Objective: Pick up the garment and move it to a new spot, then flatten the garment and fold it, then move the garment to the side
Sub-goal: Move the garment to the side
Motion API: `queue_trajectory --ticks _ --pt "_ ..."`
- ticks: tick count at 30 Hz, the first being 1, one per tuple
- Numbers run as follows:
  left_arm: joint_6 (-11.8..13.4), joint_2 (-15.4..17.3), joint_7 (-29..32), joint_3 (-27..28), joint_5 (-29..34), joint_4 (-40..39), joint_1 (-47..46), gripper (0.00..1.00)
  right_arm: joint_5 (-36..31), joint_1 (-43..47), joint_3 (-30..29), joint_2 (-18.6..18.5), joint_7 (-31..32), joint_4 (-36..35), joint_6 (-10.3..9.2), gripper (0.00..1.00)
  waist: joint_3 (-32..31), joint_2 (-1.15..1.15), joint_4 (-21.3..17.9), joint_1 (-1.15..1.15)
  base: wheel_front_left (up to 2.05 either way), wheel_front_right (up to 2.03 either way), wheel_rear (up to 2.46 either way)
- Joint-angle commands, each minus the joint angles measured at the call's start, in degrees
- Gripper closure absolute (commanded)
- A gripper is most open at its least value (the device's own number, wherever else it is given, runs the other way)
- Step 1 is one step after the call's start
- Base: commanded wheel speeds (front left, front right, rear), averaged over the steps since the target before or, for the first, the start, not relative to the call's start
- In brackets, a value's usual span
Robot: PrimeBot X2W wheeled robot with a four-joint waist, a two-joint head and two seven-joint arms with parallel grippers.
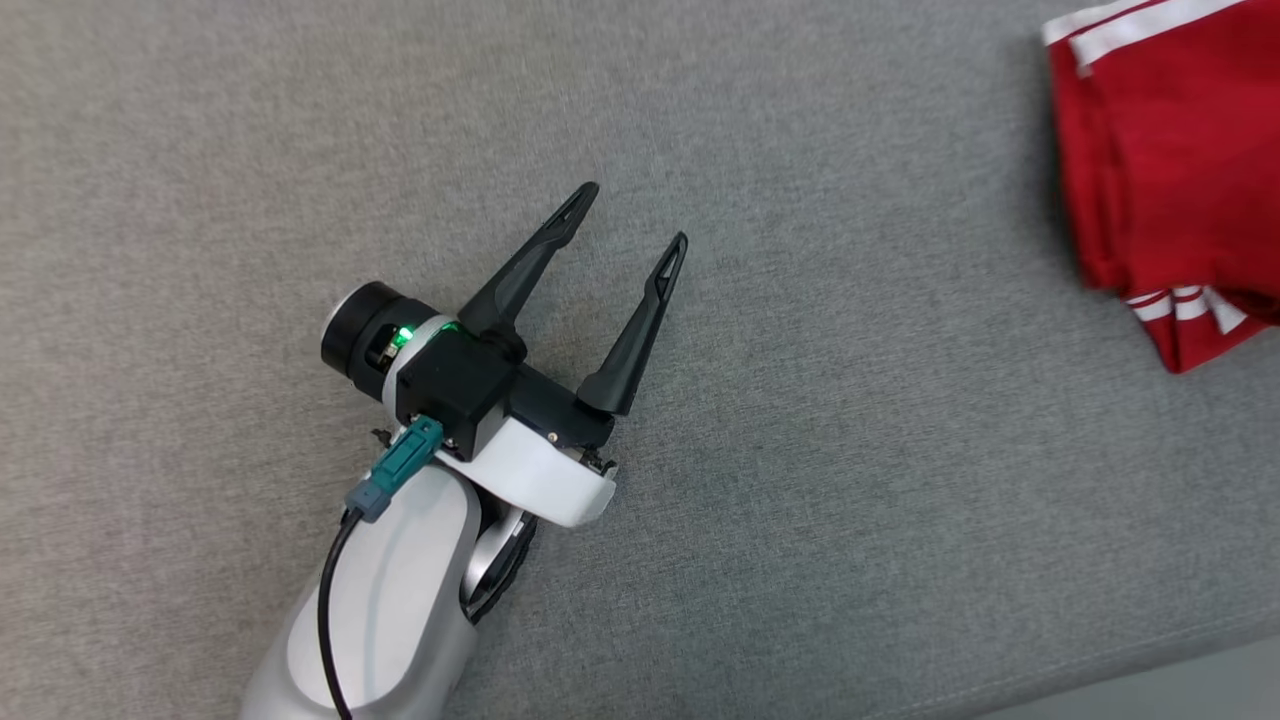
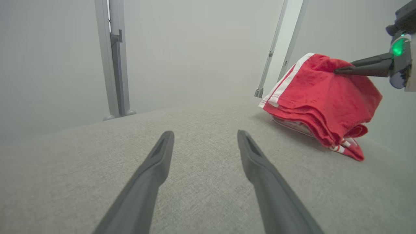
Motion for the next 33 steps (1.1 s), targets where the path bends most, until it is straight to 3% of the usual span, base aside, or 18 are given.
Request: queue_trajectory --ticks 1,8,21,22,23,29,33 --pt "-0.18 0.31 -0.22 0.09 0.46 0.31 -1.24 0.00 -0.09 -0.59 -1.02 -1.38 -0.41 0.83 -0.07 1.00 2.67 0.00 0.04 0.00 0.00 0.00 0.00" --pt "-0.19 0.49 -0.08 0.09 0.93 1.21 -2.14 0.00 -1.74 1.69 -4.21 -5.90 -0.77 4.57 -0.07 1.00 5.99 0.00 1.94 0.00 0.00 0.00 0.00" --pt "-0.16 0.93 0.00 -0.15 -0.15 1.41 -2.81 0.00 -6.40 0.30 -7.04 -4.99 -0.10 13.55 -0.07 1.00 7.92 0.00 5.38 0.00 0.00 0.00 0.00" --pt "-0.17 0.92 0.00 -0.22 -0.24 1.39 -2.78 0.00 -7.39 0.16 -7.32 -4.93 -0.52 13.94 -0.07 0.73 7.89 0.00 5.59 0.00 0.00 0.00 0.00" --pt "-0.17 0.90 0.00 -0.15 -0.33 1.36 -2.73 0.00 -7.74 0.01 -7.58 -4.62 -0.72 14.25 -0.07 0.00 7.81 0.00 5.78 0.00 0.00 0.00 0.00" --pt "-0.18 0.54 -0.02 0.14 -0.80 1.50 -1.79 0.00 -12.27 -1.47 -10.49 -3.29 -0.30 15.75 -0.07 0.00 5.82 0.00 6.04 0.00 0.00 0.00 0.00" --pt "-0.18 0.34 -0.10 0.72 -1.83 1.15 -0.78 0.00 -14.71 -2.44 -13.20 -0.05 -1.17 15.17 -0.07 0.00 1.90 0.00 5.97 0.00 0.00 0.00 0.00"
